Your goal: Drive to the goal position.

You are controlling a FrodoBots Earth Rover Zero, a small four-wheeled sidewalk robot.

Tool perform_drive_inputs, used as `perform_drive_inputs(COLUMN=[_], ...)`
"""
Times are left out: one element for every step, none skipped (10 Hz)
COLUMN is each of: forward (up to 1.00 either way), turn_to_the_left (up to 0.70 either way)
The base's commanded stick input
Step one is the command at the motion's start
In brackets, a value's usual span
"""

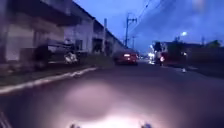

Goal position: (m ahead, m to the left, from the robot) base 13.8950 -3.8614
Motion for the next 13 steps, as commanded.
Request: perform_drive_inputs(forward=[0.5, 0.5, 0.5, 0.5, 0.5, 0.5, 0.5, 0.5, 0.5, 0.5, 0.5, 0.5, 0.5], turn_to_the_left=[-0.5, -0.5, -0.5, -0.28, 0.0, 0.0, 0.0, 0.0, 0.0, 0.0, 0.0, 0.0, 0.0])
